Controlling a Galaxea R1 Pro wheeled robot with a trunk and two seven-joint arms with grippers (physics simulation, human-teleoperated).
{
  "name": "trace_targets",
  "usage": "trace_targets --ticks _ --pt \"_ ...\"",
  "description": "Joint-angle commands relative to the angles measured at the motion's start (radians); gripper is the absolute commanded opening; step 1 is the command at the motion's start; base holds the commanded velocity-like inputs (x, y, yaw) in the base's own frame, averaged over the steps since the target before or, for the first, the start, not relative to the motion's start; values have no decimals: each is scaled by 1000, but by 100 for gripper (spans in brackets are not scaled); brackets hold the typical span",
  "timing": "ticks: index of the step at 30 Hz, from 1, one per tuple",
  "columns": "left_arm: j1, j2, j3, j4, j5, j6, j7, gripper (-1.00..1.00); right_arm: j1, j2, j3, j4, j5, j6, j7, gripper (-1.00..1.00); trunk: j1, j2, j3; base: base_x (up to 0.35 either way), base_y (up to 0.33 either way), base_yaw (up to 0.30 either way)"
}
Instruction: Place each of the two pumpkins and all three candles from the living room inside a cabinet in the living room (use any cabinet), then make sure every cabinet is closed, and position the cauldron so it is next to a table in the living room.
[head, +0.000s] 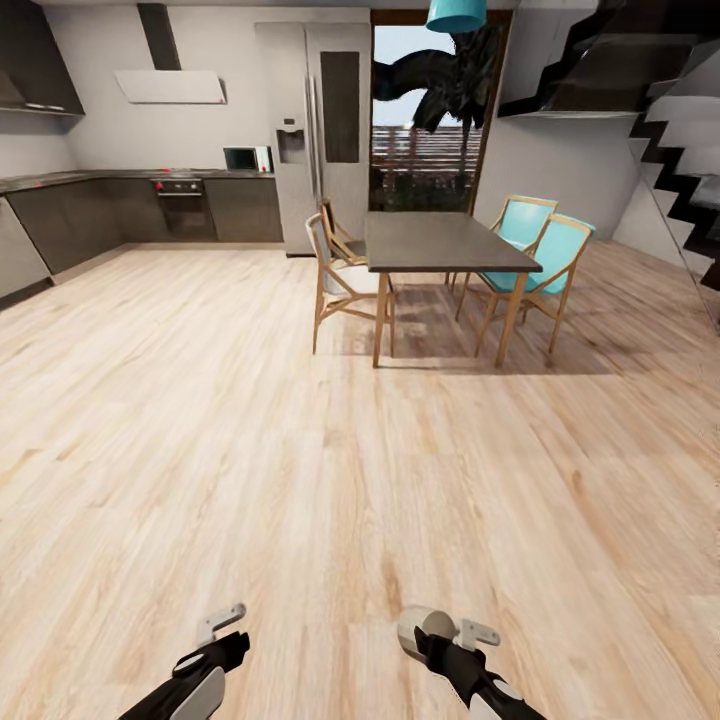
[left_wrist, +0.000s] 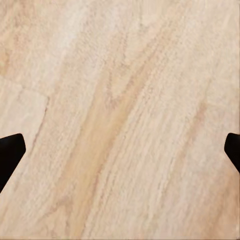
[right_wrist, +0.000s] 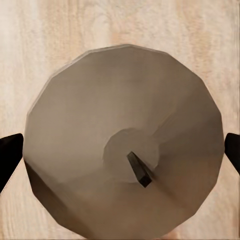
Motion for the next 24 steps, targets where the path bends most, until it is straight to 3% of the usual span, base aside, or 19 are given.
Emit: trace_targets --ticks 1,8,24 --pt "0 1 -8 -3 5 2 9 100 -1 0 6 2 -10 -6 4 -100 0 0 -1 329 0 -279" --pt "0 1 -8 -3 5 2 9 100 -2 -1 5 1 -10 -7 5 -100 0 0 -1 329 0 -253" --pt "0 1 -7 -3 6 2 9 100 -2 0 5 0 -10 -3 6 -100 0 0 -1 327 0 -12"
